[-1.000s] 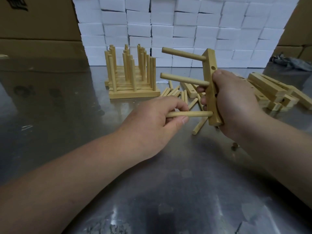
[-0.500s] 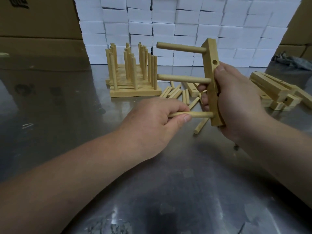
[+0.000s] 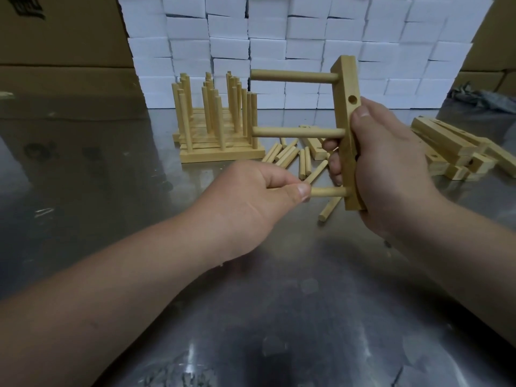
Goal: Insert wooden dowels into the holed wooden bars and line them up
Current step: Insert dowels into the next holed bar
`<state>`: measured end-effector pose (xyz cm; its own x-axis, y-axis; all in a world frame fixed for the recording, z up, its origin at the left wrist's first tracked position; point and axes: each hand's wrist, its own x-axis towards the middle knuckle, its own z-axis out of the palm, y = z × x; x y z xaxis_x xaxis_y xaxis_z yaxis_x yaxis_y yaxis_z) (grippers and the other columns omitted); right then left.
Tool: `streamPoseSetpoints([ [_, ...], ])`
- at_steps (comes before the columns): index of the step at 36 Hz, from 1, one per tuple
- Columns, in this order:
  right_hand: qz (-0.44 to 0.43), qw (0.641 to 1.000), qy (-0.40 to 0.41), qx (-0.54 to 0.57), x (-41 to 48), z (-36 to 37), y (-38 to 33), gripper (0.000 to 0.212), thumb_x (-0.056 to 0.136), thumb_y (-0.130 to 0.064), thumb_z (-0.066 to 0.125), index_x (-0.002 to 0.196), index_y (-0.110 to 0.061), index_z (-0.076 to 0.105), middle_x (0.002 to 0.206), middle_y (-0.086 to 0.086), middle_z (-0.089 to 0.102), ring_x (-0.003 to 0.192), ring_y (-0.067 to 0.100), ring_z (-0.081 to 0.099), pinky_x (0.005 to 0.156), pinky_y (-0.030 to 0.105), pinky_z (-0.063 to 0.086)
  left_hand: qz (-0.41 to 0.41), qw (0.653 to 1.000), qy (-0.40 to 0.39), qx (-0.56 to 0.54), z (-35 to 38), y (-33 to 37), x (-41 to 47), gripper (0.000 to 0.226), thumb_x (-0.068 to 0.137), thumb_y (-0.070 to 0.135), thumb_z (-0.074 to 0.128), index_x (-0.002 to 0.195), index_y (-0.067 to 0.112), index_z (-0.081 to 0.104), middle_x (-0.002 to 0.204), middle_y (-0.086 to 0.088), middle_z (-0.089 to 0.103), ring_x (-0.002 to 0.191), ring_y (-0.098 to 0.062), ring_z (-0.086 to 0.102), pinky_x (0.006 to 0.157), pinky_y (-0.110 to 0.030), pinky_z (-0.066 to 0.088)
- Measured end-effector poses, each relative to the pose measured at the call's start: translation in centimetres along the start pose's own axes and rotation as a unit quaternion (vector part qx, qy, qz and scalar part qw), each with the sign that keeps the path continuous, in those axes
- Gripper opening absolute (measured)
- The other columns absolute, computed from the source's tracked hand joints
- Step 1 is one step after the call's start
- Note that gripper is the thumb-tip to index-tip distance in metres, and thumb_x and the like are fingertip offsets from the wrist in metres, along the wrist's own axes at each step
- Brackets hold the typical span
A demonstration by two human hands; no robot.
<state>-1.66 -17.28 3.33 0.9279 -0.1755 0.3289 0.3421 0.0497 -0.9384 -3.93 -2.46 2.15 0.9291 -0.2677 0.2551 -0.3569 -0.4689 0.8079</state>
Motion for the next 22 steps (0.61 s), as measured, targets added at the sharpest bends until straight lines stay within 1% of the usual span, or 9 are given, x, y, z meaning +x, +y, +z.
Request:
streamPoseSetpoints([
  [2, -0.016, 0.999, 0.004, -0.032, 0.1, -0.1, 0.1, 0.026, 0.101, -0.025, 0.032, 0.097, -0.019, 0.056, 0.059, -0.006, 0.059, 0.048, 0.009, 0.047, 0.045, 0.02, 0.04, 0.001, 1.0, 0.005, 0.008, 0.0, 0.1, 0.1, 0.018, 0.08, 0.043, 0.055, 0.069, 0.034, 0.066, 0.046, 0.032, 0.049, 0.052, 0.018, 0.046, 0.043, -0.002, 0.032],
  [4, -0.038, 0.995, 0.011, -0.091, 0.2, -0.3, 0.2, 0.03, 0.1, -0.025, 0.031, 0.086, -0.016, 0.056, 0.059, -0.007, 0.061, 0.049, 0.006, 0.05, 0.043, 0.016, 0.04, -0.004, 1.0, 0.013, 0.008, 0.0, 0.1, 0.3, 0.018, 0.078, 0.046, 0.056, 0.068, 0.034, 0.066, 0.047, 0.031, 0.051, 0.054, 0.013, 0.049, 0.044, -0.007, 0.033],
  [6, -0.035, 0.993, 0.011, -0.116, 0.4, -0.5, 0.3, 0.031, 0.1, -0.026, 0.033, 0.087, -0.016, 0.058, 0.063, -0.007, 0.066, 0.051, 0.003, 0.054, 0.042, 0.014, 0.041, -0.016, 0.999, 0.026, -0.014, -0.3, -0.2, 0.7, 0.021, 0.07, 0.052, 0.056, 0.072, 0.033, 0.066, 0.05, 0.027, 0.053, 0.055, 0.002, 0.05, 0.054, -0.019, 0.036],
  [9, -0.011, 0.994, -0.011, -0.112, 0.9, -0.7, 0.3, 0.026, 0.098, -0.027, 0.041, 0.086, -0.017, 0.062, 0.066, -0.007, 0.07, 0.056, 0.002, 0.06, 0.049, 0.017, 0.047, -0.041, 0.994, 0.047, -0.089, -1.3, -0.5, 1.3, 0.018, 0.075, 0.044, 0.059, 0.078, 0.026, 0.063, 0.046, 0.012, 0.052, 0.044, -0.006, 0.041, 0.048, -0.025, 0.034],
  [10, -0.004, 0.993, -0.021, -0.115, 1.0, -0.8, 0.3, 0.024, 0.097, -0.028, 0.044, 0.085, -0.018, 0.063, 0.068, -0.007, 0.071, 0.059, 0.004, 0.062, 0.054, 0.019, 0.049, -0.052, 0.991, 0.05, -0.111, -1.6, -0.6, 1.4, 0.014, 0.08, 0.038, 0.059, 0.079, 0.025, 0.062, 0.045, 0.008, 0.051, 0.041, -0.007, 0.04, 0.044, -0.024, 0.033],
  [12, 0.019, 0.995, -0.034, -0.096, 1.4, -1.1, 0.4, 0.022, 0.094, -0.029, 0.05, 0.08, -0.019, 0.065, 0.069, -0.003, 0.071, 0.067, 0.014, 0.064, 0.067, 0.033, 0.05, -0.064, 0.986, 0.044, -0.149, -1.9, -0.7, 1.6, 0.014, 0.084, 0.033, 0.058, 0.083, 0.02, 0.062, 0.043, 0.005, 0.051, 0.038, -0.008, 0.039, 0.038, -0.02, 0.034],
  [14, 0.051, 0.996, -0.046, -0.053, 1.8, -1.4, 0.4, 0.021, 0.092, -0.026, 0.055, 0.077, -0.015, 0.065, 0.064, 0.001, 0.067, 0.071, 0.025, 0.061, 0.07, 0.041, 0.049, -0.068, 0.982, 0.039, -0.171, -1.9, -0.8, 1.7, 0.015, 0.085, 0.032, 0.057, 0.083, 0.017, 0.062, 0.044, 0.004, 0.052, 0.037, -0.008, 0.04, 0.036, -0.017, 0.035],
  [17, 0.092, 0.994, -0.055, 0.014, 2.3, -1.5, 0.3, 0.018, 0.091, -0.019, 0.056, 0.078, -0.009, 0.063, 0.057, 0.002, 0.062, 0.062, 0.022, 0.059, 0.056, 0.029, 0.049, -0.074, 0.975, 0.05, -0.202, -2.0, -1.1, 1.9, 0.017, 0.087, 0.029, 0.056, 0.076, 0.017, 0.061, 0.046, 0.003, 0.054, 0.036, -0.01, 0.04, 0.037, -0.016, 0.034],
  [22, 0.137, 0.983, -0.047, 0.114, 2.5, -1.4, 0.5, 0.016, 0.092, -0.016, 0.056, 0.08, -0.007, 0.062, 0.068, 0.007, 0.066, 0.057, 0.014, 0.066, 0.051, 0.019, 0.051, -0.084, 0.956, 0.106, -0.258, -2.4, -1.4, 2.2, 0.019, 0.088, 0.034, 0.056, 0.077, 0.02, 0.063, 0.05, 0.005, 0.057, 0.037, -0.009, 0.042, 0.041, -0.017, 0.035],
])
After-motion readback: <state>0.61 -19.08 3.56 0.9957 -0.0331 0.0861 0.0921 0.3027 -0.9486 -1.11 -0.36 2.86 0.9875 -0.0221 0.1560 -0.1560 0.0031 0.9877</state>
